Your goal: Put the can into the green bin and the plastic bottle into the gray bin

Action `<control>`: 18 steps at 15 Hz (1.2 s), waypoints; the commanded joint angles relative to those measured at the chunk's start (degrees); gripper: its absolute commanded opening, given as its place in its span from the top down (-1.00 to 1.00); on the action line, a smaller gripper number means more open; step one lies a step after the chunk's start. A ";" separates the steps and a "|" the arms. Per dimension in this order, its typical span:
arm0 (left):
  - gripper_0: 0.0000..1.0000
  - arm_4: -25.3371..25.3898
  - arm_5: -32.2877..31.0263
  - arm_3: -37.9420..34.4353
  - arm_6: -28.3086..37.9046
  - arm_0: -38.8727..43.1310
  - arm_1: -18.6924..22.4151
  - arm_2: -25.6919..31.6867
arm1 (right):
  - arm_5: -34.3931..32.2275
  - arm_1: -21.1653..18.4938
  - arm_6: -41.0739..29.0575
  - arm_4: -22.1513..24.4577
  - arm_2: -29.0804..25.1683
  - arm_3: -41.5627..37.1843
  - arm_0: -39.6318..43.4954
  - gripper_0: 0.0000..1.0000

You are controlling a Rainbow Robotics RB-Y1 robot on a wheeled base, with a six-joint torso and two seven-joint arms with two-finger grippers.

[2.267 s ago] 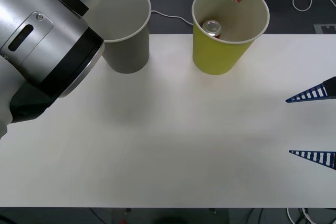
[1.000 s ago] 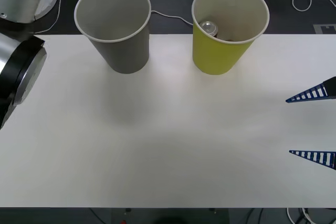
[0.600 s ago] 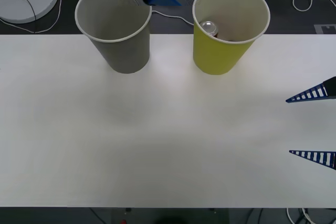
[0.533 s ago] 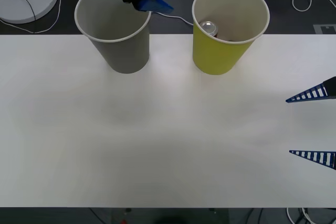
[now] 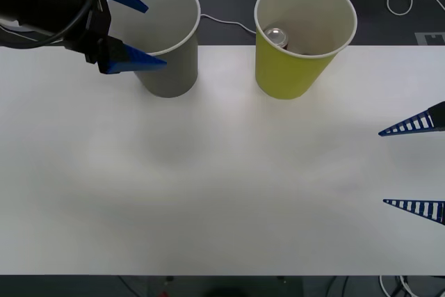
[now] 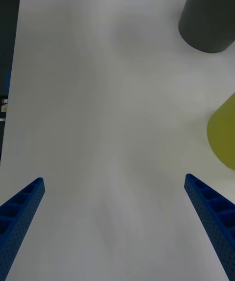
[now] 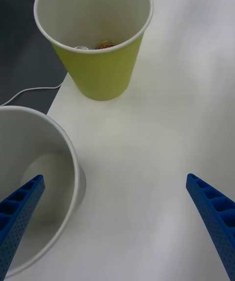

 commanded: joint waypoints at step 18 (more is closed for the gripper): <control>-1.00 17.59 3.52 -3.86 -44.18 48.02 15.65 28.01 | 0.00 0.00 0.00 0.00 0.00 0.00 0.00 -1.00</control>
